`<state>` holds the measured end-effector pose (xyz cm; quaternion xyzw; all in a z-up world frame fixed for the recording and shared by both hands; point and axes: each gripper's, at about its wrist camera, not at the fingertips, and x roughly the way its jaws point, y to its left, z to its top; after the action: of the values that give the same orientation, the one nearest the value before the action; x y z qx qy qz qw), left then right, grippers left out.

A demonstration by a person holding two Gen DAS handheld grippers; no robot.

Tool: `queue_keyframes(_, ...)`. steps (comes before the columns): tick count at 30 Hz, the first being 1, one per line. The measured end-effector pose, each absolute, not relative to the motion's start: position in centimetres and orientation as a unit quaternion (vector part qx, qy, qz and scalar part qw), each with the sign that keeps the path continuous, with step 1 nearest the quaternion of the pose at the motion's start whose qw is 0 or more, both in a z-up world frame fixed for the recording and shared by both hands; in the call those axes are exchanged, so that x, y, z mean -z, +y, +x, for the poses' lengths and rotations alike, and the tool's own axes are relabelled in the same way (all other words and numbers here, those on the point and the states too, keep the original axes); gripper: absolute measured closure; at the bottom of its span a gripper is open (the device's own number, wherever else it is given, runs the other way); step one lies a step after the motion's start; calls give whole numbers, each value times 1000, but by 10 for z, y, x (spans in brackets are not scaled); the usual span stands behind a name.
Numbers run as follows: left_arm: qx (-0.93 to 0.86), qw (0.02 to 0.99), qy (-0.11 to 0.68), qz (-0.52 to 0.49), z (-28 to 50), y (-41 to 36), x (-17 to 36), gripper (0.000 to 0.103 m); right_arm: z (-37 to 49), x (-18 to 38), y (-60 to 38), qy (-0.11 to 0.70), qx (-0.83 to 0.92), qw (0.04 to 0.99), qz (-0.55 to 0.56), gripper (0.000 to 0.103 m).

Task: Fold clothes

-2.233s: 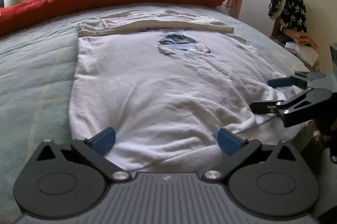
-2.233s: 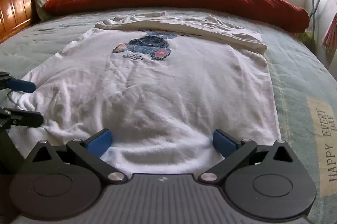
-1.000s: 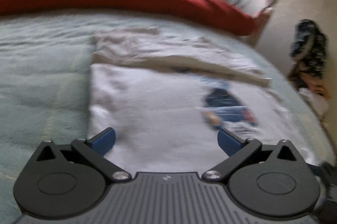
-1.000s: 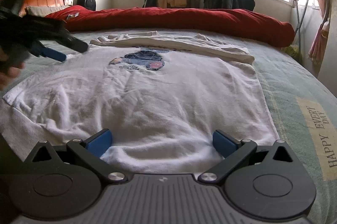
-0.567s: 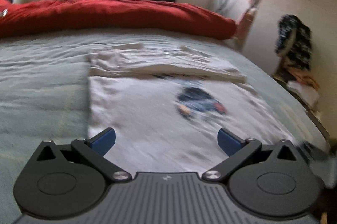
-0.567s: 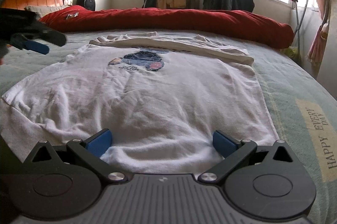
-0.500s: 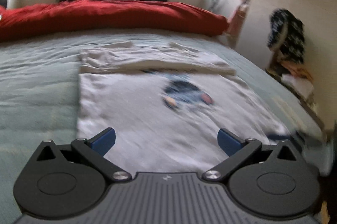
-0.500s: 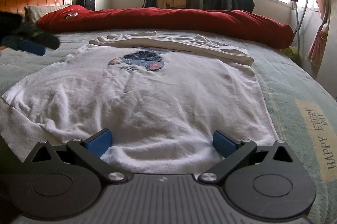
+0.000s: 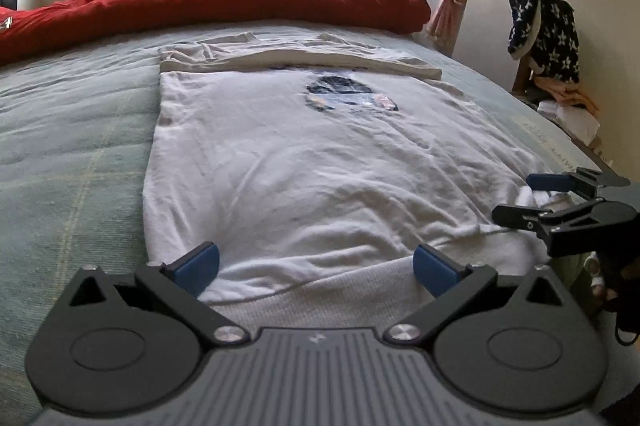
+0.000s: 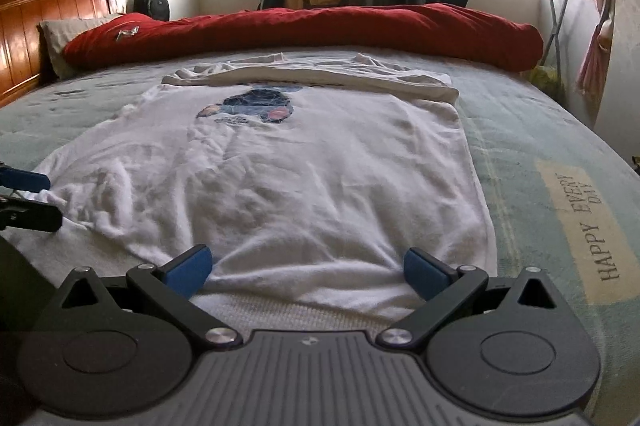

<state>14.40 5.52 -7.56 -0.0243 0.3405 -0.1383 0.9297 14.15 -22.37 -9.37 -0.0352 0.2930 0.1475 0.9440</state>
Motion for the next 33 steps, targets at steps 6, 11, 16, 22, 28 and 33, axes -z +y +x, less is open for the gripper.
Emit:
queue_keyframes(6, 131, 928, 347, -28, 145, 53, 76, 1, 149, 91, -220, 318, -137, 937, -40, 0)
queue_keyframes(11, 133, 924, 355, -46, 148, 58, 74, 1, 151, 90, -215, 329, -127, 935, -48, 0)
queue_keyframes(16, 154, 922, 347, -79, 147, 71, 73, 1, 154, 89, -207, 340, -109, 932, -62, 0)
queue_keyframes(22, 174, 922, 334, -92, 142, 79, 75, 1, 157, 85, -202, 358, -90, 927, -64, 0)
queue_keyframes(28, 172, 927, 322, -90, 138, 79, 78, 1, 155, 86, -203, 355, -89, 929, -63, 0)
queue_keyframes(33, 153, 936, 311, -55, 131, 70, 68, 1, 147, 81, -209, 337, -109, 933, -66, 0)
